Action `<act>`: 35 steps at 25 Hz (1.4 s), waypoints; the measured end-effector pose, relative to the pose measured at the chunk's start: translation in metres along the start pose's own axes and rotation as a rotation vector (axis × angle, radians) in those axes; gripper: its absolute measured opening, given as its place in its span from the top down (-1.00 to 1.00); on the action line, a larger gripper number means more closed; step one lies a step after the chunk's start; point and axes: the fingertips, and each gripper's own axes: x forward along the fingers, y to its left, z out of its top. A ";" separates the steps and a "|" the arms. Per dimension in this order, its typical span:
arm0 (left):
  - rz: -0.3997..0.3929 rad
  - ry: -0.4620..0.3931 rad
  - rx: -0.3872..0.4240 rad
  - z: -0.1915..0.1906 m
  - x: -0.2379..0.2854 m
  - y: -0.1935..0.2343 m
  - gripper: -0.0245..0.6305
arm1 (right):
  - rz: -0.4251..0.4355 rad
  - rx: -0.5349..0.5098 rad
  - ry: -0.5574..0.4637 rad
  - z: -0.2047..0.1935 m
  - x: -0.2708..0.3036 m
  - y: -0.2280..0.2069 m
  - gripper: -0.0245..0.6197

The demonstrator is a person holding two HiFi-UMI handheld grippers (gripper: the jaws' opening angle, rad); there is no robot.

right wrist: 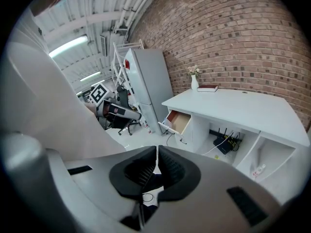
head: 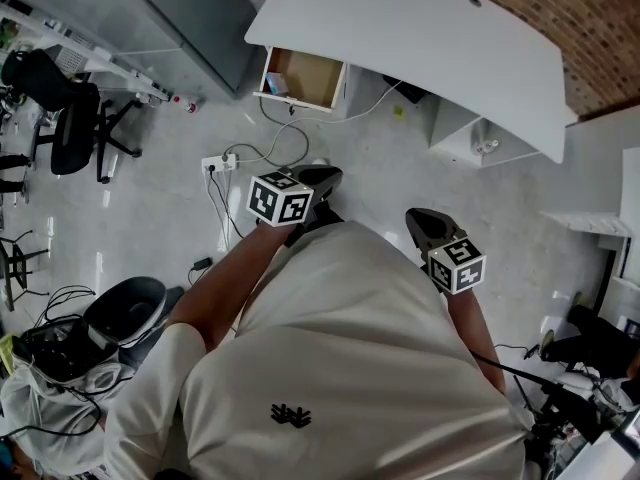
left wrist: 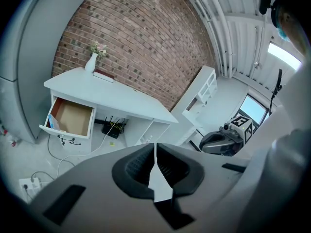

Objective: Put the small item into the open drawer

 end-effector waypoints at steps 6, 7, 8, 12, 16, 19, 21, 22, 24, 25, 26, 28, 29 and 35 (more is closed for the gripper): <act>0.016 -0.004 -0.005 0.002 -0.008 0.006 0.82 | 0.005 -0.002 0.003 0.004 0.001 0.004 0.80; 0.017 -0.004 -0.006 0.002 -0.008 0.006 0.82 | 0.006 -0.002 0.003 0.004 0.001 0.004 0.80; 0.019 -0.003 -0.006 0.001 -0.007 0.006 0.82 | 0.007 -0.003 0.003 0.004 0.001 0.004 0.80; 0.022 -0.001 -0.006 -0.001 -0.006 0.007 0.82 | 0.008 -0.003 -0.001 0.004 0.002 0.004 0.81; 0.026 0.003 -0.006 -0.003 -0.006 0.006 0.82 | 0.010 -0.001 -0.005 0.001 0.000 0.004 0.81; 0.028 0.007 -0.008 -0.005 -0.005 0.006 0.82 | 0.011 0.004 -0.002 -0.001 0.000 0.003 0.81; 0.029 0.008 -0.011 -0.006 -0.006 0.007 0.82 | 0.011 0.006 0.000 -0.001 -0.001 0.004 0.81; 0.029 0.008 -0.012 -0.005 -0.007 0.007 0.82 | 0.010 0.006 0.000 -0.001 -0.001 0.004 0.81; 0.029 0.007 -0.013 -0.005 -0.007 0.008 0.82 | 0.010 0.006 0.000 0.000 0.000 0.005 0.81; 0.029 0.007 -0.013 -0.005 -0.006 0.008 0.82 | 0.011 0.005 -0.001 0.000 0.000 0.005 0.81; 0.029 0.006 -0.013 -0.005 -0.006 0.008 0.82 | 0.012 0.004 -0.001 0.000 0.000 0.004 0.81; 0.029 0.005 -0.013 -0.003 -0.004 0.007 0.82 | 0.013 0.004 0.002 -0.001 0.000 0.003 0.81; 0.029 0.005 -0.013 -0.003 -0.003 0.007 0.82 | 0.013 0.004 0.003 -0.001 -0.001 0.002 0.81; 0.033 0.012 -0.017 -0.006 -0.007 0.009 0.82 | 0.014 -0.010 0.011 -0.002 0.000 0.005 0.82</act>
